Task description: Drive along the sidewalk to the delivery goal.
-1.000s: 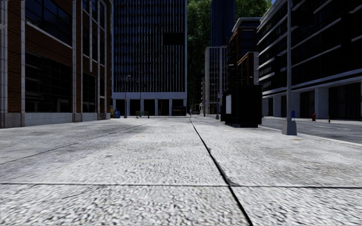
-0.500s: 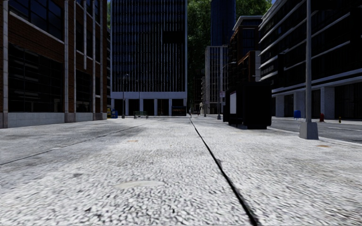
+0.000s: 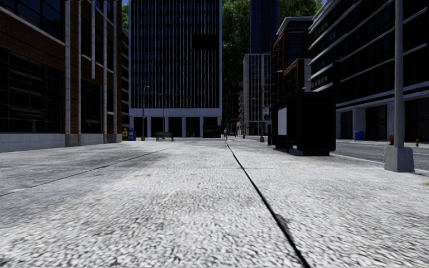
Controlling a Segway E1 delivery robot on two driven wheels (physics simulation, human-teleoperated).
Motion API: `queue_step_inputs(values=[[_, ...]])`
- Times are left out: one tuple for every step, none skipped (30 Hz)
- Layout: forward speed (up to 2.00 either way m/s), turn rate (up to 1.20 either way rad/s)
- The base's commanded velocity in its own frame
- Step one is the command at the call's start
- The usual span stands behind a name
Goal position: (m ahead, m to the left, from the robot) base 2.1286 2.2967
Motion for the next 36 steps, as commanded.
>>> queue_step_inputs(values=[[1.94,0.00],[1.67,0.14],[1.58,0.20],[1.58,0.20],[1.56,0.44],[1.55,0.69],[1.54,0.98],[1.54,1.20],[1.54,1.20],[1.54,1.20],[1.54,1.20],[1.54,1.20],[1.54,1.20],[1.54,1.20],[1.54,1.20],[1.54,1.20],[1.54,1.20],[1.54,1.20],[1.54,1.20],[1.54,1.20],[1.54,1.20],[1.54,1.20],[1.54,1.20],[1.54,1.20],[1.54,1.20],[1.54,1.20],[1.54,1.20],[1.54,1.20],[1.54,1.20],[1.54,1.20],[1.54,1.20],[1.54,1.20],[1.54,1.20],[1.54,1.20],[1.54,1.20],[1.54,1.20]])
